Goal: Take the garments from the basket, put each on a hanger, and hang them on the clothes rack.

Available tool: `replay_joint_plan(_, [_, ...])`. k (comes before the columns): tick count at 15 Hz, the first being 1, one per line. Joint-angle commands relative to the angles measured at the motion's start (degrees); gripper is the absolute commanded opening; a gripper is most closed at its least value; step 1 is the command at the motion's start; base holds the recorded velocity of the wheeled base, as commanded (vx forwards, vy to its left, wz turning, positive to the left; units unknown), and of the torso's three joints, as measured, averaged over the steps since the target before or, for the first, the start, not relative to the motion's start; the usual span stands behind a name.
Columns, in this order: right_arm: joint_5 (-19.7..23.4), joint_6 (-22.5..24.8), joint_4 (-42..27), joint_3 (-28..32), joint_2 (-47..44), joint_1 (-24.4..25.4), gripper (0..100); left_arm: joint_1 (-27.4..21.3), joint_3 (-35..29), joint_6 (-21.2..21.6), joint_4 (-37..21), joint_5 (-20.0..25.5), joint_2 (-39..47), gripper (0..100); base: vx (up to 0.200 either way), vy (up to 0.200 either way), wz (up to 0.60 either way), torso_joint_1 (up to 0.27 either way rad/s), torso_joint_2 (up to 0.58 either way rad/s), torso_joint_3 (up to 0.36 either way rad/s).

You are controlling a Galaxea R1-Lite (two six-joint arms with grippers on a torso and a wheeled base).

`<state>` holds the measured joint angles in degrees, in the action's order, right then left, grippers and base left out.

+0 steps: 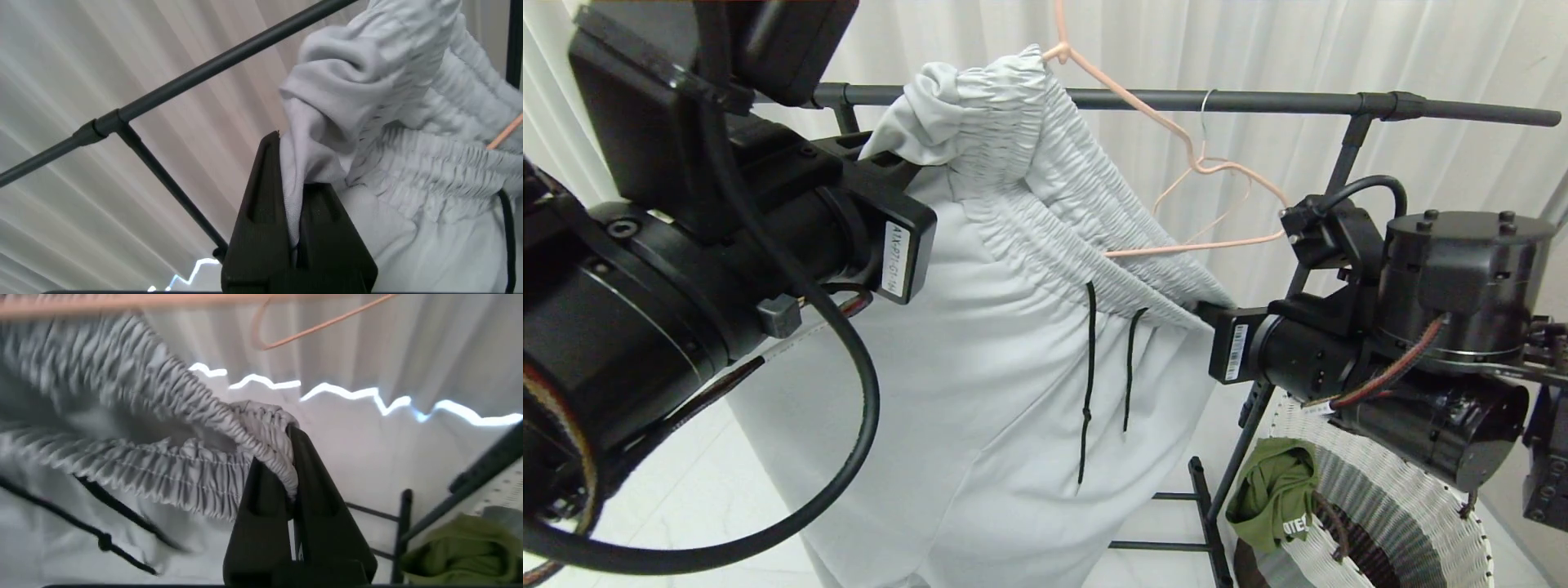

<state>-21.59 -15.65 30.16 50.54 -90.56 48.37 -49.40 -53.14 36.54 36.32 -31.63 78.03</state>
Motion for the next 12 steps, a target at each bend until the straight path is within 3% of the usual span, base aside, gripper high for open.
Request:
replay_joint_plan(1, [0.1, 0.6, 0.0, 0.0, 1.6, -4.6, 0, 0.3, 0.1, 0.1, 0.1, -0.1, -0.3, 0, 0.0, 0.0, 0.0, 0.0, 0.0, 0.0])
replay_joint_plan(7, [0.6, 1.8, 0.1, 0.3, 3.7, -9.2, 0, 1.0, 3.7, 2.3, 0.1, 2.0, -1.6, 0, 0.0, 0.0, 0.0, 0.0, 0.0, 0.0])
replay_joint_plan(12, [0.8, 1.9, 0.1, 0.1, 5.1, -9.5, 0, 9.8, 7.3, 8.2, 0.1, 8.5, -4.0, 0, 0.0, 0.0, 0.0, 0.0, 0.0, 0.0])
